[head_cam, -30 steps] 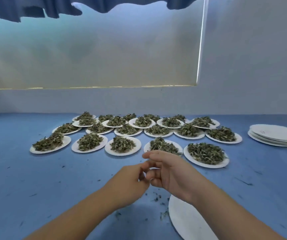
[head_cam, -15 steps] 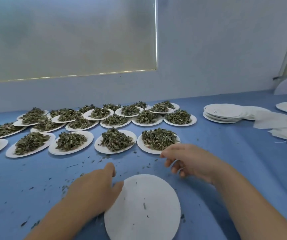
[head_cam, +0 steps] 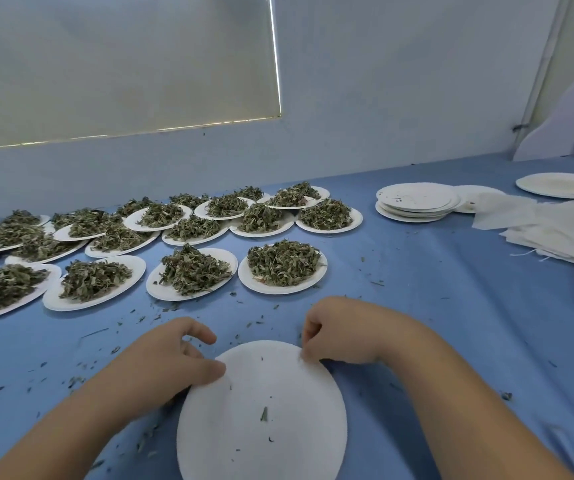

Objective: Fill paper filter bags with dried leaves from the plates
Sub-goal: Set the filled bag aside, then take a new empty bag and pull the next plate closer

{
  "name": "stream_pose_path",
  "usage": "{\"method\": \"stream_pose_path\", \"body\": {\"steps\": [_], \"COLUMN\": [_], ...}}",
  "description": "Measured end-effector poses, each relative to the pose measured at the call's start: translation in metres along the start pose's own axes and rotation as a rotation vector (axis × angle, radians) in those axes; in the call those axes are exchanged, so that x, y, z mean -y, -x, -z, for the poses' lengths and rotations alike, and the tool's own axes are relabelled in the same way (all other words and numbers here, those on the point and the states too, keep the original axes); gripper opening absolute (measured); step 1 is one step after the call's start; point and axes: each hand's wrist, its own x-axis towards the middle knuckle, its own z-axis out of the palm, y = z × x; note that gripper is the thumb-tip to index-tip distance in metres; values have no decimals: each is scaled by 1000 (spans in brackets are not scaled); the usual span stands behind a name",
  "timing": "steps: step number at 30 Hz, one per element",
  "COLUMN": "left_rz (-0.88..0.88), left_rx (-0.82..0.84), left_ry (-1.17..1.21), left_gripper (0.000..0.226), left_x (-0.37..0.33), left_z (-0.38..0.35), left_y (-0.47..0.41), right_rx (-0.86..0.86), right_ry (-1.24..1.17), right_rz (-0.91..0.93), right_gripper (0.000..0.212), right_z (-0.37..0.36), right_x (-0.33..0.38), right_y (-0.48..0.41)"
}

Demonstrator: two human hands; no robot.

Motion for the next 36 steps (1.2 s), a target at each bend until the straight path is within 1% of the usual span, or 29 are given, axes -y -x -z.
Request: {"method": "stream_pose_path", "body": {"steps": [3, 5, 10, 13, 16, 18, 22, 26, 28, 30, 32, 36], "left_rz": [40, 76, 37, 10, -26, -53, -130, -99, -58, -46, -55, -56], "left_rx": [150, 174, 68, -22, -72, -102, -103, -114, -114, -111, -95, -68], "left_ry": [333, 580, 971, 1087, 1183, 1258, 1276, 1266, 1210, 1185, 1187, 1178], "left_gripper": [29, 30, 24, 17, 14, 11, 12, 7, 6, 6, 8, 11], "left_x": [-8, -16, -43, -63, -83, -91, -87, -80, -81, -83, -86, -88], "left_z": [4, 4, -9, -21, -40, -56, -79, -86, -89, -92, -93, -98], "left_y": [-3, -10, -36, -54, -68, -73, -82, -93, -95, -95, -95, -96], "right_rx": [-12, -64, -330, -489, -545, -557, -526, -561, -604, -664, -744, -878], "right_ry": [-111, -265, -812, -1077, -1266, -1308, -1266, -1270, -1301, -1380, -1469, -1612], "right_rz": [-31, -49, -104, -167, -157, -146, -152, -231, -249, -249, -216, -138], "right_gripper": [27, 27, 25, 23, 16, 11, 5, 6, 5, 9, 14, 9], "right_z": [6, 13, 36, 43, 44, 42, 40, 65, 83, 100, 118, 152], "right_x": [-8, -18, -48, -58, -58, -59, -71, -100, -116, -131, -142, -161], "right_y": [1, 2, 5, 7, 7, 5, 0, -10, -19, -33, -47, -81]}}
